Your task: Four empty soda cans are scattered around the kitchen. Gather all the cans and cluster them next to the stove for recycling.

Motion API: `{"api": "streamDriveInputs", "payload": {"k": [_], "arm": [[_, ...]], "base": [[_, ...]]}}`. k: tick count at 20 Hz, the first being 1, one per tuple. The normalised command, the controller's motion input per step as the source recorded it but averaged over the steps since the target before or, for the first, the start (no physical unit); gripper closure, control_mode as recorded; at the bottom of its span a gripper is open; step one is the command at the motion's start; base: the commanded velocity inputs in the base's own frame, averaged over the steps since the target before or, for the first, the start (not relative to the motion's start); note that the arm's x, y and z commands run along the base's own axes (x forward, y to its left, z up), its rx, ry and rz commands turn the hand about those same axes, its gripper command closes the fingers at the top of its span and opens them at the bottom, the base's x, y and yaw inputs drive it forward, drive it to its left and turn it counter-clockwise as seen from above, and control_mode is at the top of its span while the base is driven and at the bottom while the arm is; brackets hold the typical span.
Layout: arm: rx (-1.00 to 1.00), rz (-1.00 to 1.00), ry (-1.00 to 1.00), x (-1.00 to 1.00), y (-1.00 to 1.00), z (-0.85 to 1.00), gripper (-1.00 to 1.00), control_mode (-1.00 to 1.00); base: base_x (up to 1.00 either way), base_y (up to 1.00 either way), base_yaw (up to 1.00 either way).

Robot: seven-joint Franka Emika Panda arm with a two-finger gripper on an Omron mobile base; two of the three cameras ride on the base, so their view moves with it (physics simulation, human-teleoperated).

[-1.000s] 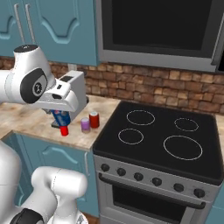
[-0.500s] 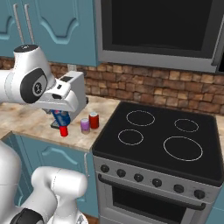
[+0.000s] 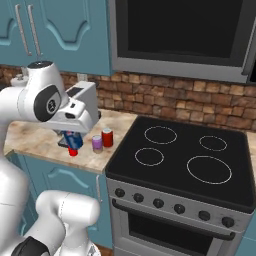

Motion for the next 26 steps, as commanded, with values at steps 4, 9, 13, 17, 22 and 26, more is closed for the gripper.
{"api": "streamDriveInputs", "payload": {"k": [4, 9, 13, 17, 22, 26], "arm": [[0.00, 0.01, 0.02, 0.25, 0.02, -0.29, 1.00, -1.00], [0.00, 0.02, 0.02, 0.31, 0.08, -0.31, 1.00, -1.00], [0.00, 0.05, 0.03, 0.33, 0.03, -0.29, 1.00, -1.00], [0.01, 0.05, 0.01, 0.25, 0.00, -0.26, 1.00, -1.00], [0.01, 0.05, 0.02, 0.24, 0.00, -0.29, 1.00, -1.00], [0.00, 0.04, 0.00, 0.24, 0.00, -0.32, 1.00, -1.00]], "base": [[0.00, 0.00, 0.00], [0.00, 0.00, 0.00], [0.00, 0.00, 0.00], [0.00, 0.00, 0.00], [0.00, 0.00, 0.00], [0.00, 0.00, 0.00]]}}
